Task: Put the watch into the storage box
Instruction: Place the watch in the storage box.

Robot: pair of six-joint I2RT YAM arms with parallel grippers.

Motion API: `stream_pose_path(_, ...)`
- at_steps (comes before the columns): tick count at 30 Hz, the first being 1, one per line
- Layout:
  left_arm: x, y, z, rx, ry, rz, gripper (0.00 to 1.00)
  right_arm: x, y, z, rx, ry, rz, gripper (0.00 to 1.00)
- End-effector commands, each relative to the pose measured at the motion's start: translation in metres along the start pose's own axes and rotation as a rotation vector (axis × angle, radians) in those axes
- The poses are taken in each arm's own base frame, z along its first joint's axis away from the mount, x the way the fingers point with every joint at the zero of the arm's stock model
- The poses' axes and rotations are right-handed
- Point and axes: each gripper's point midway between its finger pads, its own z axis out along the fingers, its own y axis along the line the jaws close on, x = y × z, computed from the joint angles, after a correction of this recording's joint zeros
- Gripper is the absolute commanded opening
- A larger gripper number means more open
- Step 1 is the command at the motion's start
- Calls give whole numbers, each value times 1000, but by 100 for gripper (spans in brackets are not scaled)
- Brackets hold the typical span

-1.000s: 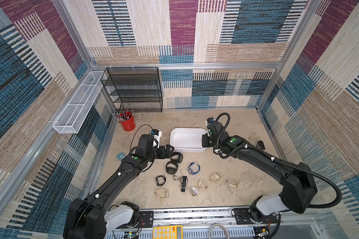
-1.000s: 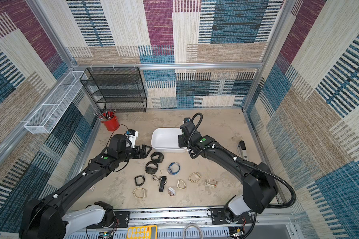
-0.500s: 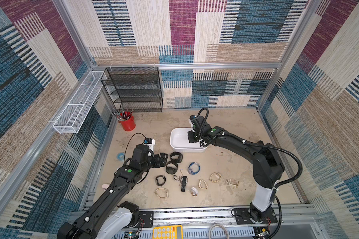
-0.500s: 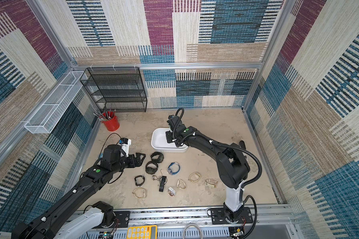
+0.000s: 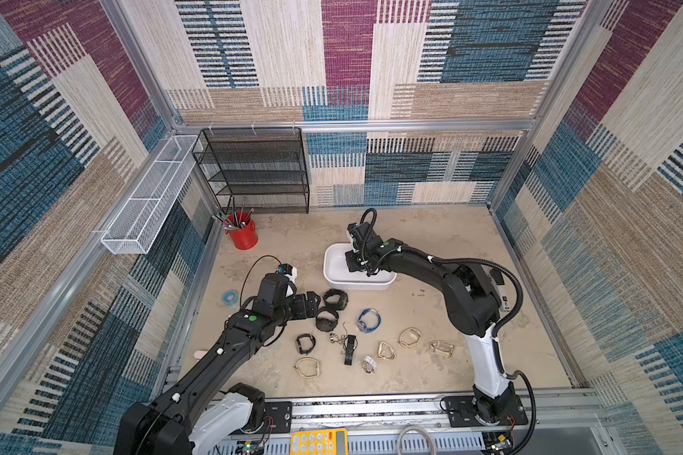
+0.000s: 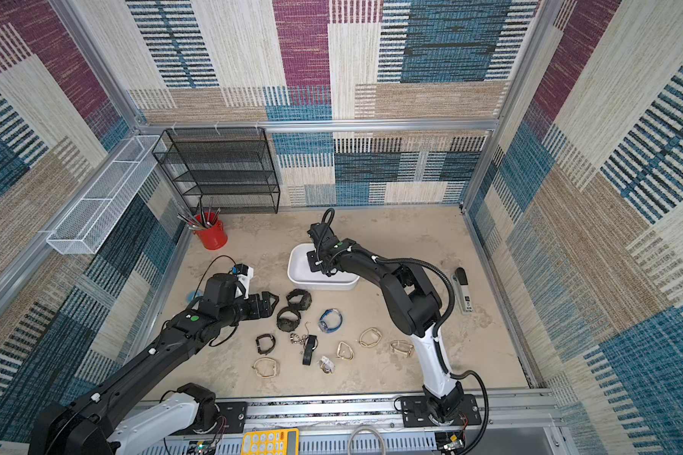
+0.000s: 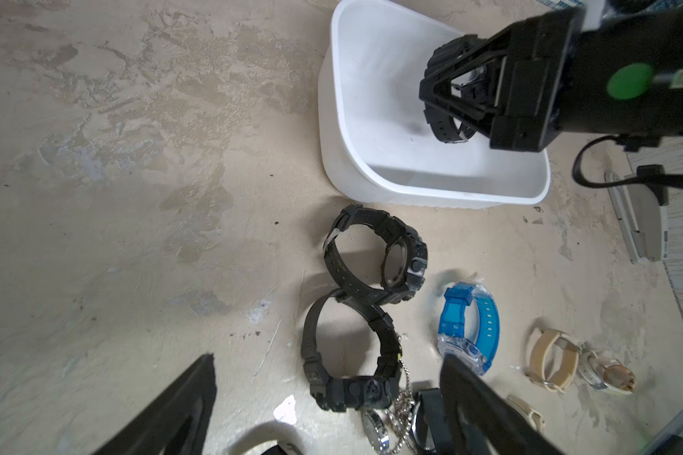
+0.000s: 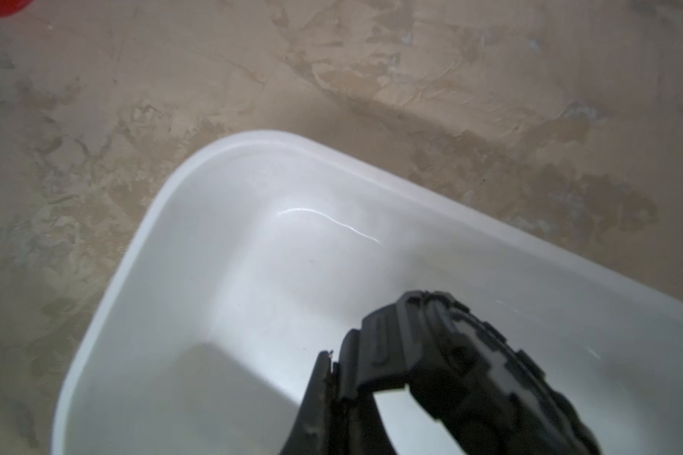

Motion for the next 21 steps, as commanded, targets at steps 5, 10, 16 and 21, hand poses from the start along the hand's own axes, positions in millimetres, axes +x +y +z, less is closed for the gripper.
stream_pose_path(5,0,3,1,-18,-1,-37,90,-5,-3,18,-2,-27,6,1)
stream_pose_path(10,-2,4,1,-32,6,-47,90,1,-3,26,-6,-23,19,14)
stream_pose_path(16,-1,6,1,-38,3,-59,90,-19,4,4,-33,-83,24,50)
stream_pose_path(21,-5,4,2,-38,3,-58,90,-45,8,-41,-51,-176,33,77)
